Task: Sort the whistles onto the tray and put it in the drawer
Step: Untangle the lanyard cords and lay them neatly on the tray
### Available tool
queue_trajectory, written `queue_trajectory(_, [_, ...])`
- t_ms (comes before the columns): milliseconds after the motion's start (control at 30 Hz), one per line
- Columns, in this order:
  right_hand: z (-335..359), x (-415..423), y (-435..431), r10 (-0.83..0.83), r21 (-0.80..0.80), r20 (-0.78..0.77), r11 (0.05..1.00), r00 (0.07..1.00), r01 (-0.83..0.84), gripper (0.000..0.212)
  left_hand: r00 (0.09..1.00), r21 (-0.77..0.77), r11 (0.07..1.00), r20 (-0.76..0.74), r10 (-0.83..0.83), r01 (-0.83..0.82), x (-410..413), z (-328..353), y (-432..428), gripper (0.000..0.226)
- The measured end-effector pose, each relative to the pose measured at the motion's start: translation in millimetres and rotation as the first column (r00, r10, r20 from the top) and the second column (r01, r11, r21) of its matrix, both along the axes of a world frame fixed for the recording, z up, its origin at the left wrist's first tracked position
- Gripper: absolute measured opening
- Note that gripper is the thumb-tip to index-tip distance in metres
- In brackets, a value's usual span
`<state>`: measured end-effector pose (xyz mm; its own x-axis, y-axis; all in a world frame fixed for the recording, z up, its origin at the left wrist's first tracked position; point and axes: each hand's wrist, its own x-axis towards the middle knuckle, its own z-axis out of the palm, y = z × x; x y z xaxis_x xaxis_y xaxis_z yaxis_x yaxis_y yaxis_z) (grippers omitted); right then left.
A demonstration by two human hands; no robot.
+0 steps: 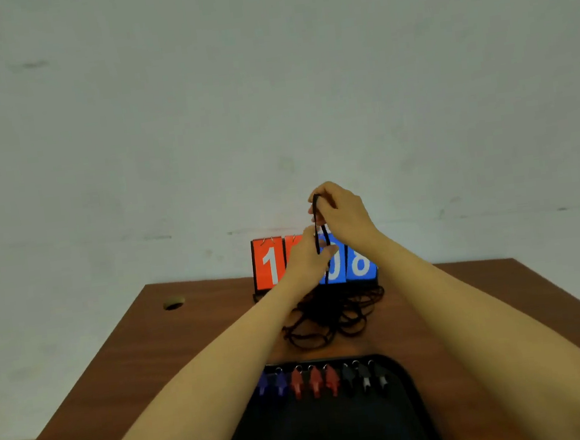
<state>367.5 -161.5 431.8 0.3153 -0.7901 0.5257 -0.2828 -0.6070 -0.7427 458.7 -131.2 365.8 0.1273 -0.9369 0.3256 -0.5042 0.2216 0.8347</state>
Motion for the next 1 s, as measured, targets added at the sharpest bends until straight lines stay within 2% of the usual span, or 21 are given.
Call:
queue_trajectory(100, [27.2, -21.3, 14.1, -0.04, -0.055, 0.038, 0.998, 0.998, 0.042, 0.02, 0.999, 0.001, 0.999, 0.026, 0.039, -0.039, -13.1, 12.7, 7.2, 0.018])
queue_trajectory(267, [40.6, -56.4, 18.3, -0.149, -0.026, 0.063, 0.988, 0.987, 0.151, 0.022, 0.967, -0.021, 0.983, 0.173, 0.185, -0.184, -2.8, 18.4, 17.2, 0.025])
queue_trajectory(333, [38.2, -67.5, 17.6, -0.183, -0.013, 0.051, 0.983, 0.982, 0.184, 0.022, 0.957, -0.021, 0.972, 0.172, 0.233, -0.233, 4.5, 21.6, 22.3, 0.023])
queue_trajectory(500, [24.2, -84.4, 7.8, -0.278, 0.027, -0.039, 0.96, 0.96, 0.279, 0.021, 0.947, -0.06, 0.95, 0.077, 0.312, -0.308, 19.5, 33.1, 29.3, 0.02])
queue_trajectory(567, [14.6, -88.4, 3.5, -0.293, 0.075, -0.152, 0.949, 0.944, 0.307, 0.019, 0.958, -0.091, 0.957, 0.057, 0.28, -0.275, 20.7, 38.7, 31.6, 0.02])
queue_trajectory(600, [9.6, -89.1, 3.9, -0.27, 0.116, -0.256, 0.944, 0.928, 0.307, 0.024, 0.962, -0.108, 0.961, 0.071, 0.262, -0.254, 20.1, 41.2, 32.9, 0.022])
queue_trajectory(667, [-0.1, -87.3, 9.8, -0.148, 0.194, -0.499, 0.941, 0.854, 0.276, 0.044, 0.965, -0.108, 0.972, 0.14, 0.222, -0.208, 15.9, 45.9, 37.7, 0.025])
queue_trajectory(733, [-5.2, -80.5, 18.3, -0.047, 0.192, -0.598, 0.961, 0.8, 0.2, 0.057, 0.957, -0.097, 0.982, 0.224, 0.182, -0.164, 12.4, 46.6, 39.5, 0.025])
queue_trajectory(800, [-7.0, -71.2, 26.0, 0.002, 0.146, -0.576, 0.984, 0.817, 0.101, 0.056, 0.938, -0.08, 0.985, 0.301, 0.171, -0.154, 9.4, 45.9, 40.8, 0.026])
queue_trajectory(867, [-6.1, -61.8, 34.3, 0.032, 0.082, -0.514, 0.997, 0.857, 0.012, 0.044, 0.91, -0.068, 0.987, 0.382, 0.16, -0.145, 5.2, 45.8, 43.3, 0.027])
queue_trajectory(1000, [-4.7, -47.5, 44.3, 0.082, 0.05, -0.432, 0.996, 0.898, -0.067, 0.028, 0.819, -0.078, 0.988, 0.553, 0.153, -0.132, -0.8, 45.2, 48.9, 0.032])
